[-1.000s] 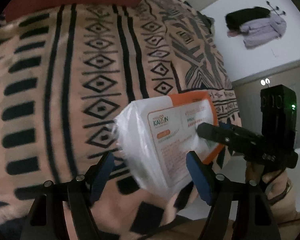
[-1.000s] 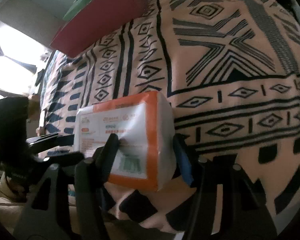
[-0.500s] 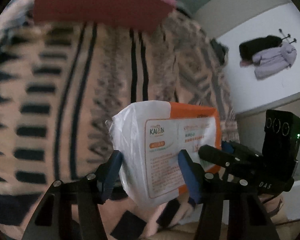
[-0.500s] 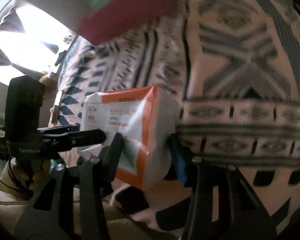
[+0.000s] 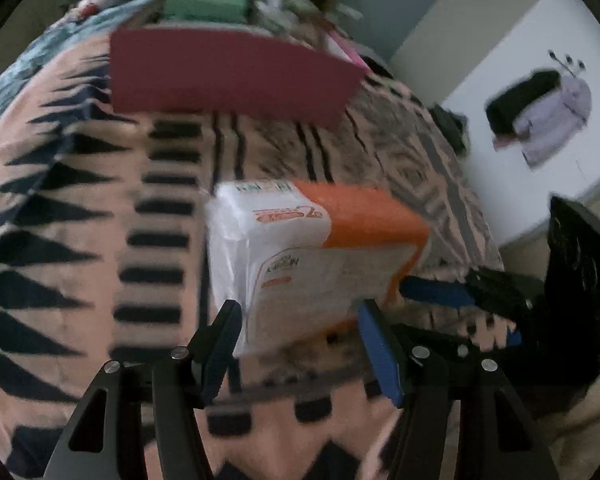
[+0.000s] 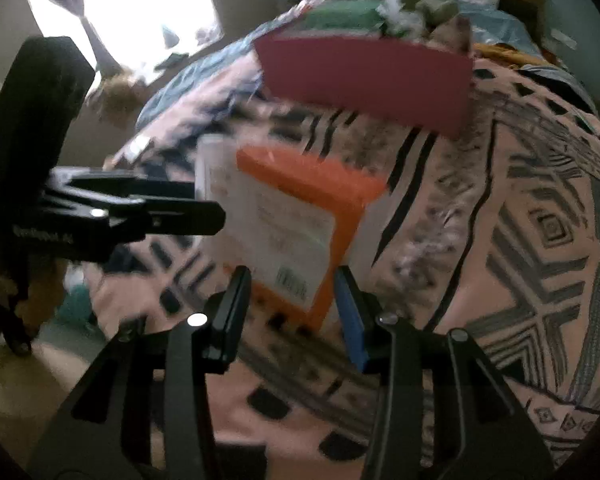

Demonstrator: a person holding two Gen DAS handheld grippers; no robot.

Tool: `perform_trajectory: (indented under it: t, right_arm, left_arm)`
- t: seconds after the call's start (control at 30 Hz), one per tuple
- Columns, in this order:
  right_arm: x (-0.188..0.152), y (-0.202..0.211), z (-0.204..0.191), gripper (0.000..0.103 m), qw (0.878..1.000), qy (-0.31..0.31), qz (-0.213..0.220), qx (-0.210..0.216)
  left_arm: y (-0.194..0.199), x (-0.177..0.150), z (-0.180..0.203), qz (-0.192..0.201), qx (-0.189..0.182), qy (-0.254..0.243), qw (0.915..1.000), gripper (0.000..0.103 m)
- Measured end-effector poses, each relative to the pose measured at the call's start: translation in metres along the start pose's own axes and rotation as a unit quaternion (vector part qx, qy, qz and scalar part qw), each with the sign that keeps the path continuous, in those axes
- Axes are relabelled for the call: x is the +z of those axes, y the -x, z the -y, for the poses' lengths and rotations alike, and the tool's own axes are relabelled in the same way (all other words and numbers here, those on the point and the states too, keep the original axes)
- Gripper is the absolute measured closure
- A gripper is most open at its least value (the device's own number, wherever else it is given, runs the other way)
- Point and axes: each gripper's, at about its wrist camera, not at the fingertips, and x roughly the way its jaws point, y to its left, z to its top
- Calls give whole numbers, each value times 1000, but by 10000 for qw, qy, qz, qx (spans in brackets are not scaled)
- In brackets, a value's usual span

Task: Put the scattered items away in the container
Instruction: 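Lift the tissue pack with both grippers off the blanket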

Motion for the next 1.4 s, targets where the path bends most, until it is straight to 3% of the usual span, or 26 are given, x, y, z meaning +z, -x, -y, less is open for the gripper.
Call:
perform_trajectory:
  t: [0.1,0.2,0.33,0.47,0.57,0.67,0.83,0.93,1.07,1.17,1.27,1.4]
  right_arm:
    - [-13,3,1,57,9990,-143,-180,377]
    - [-12,8,13,57,9979,-419,-195,463]
    - [1,29,36,57,9934,-947,140,637]
    - [14,42,57,56,9843,-1456,448,896]
    - [29,42,66,56,9803,-1683,532,887]
    - [37,23,64,56,9780,-1808,292,1001]
    - [25,14,34,63,9929,-981,-96,672]
    - [11,23,28,66,9942,-715,-303,741]
    - [-15,25,17,65,9915,-311,-921,869]
    - [-31,28,22,63,9882,-486,-1040,1015]
    - [-35,32,39,45,9843,-993,-906,1145]
    - [-32,26,47,45,9787,-1410,-747,1295]
  left_arm:
    - [0,-9,10,-210,35,-268,9994,39]
    - [11,-4,4,-136,-22,-185,9997,39]
    - [34,13,-12,202,-226,184,9994,29]
    - [37,28,-17,357,-257,343,9984,28]
    - [18,25,-14,56,-224,314,9992,28]
    - [3,9,-10,-306,-356,308,9984,29]
    - [0,-10,0,-640,-567,90,9963,29]
    - [6,-16,-4,-782,-884,71,9930,29]
    - [10,-20,-16,-890,-941,265,9912,29]
    - [9,-21,-24,-904,-934,399,9907,29]
    - [1,-22,-23,-1082,-869,384,9896,29]
    - [-9,-29,-14,-1349,-879,240,9867,29]
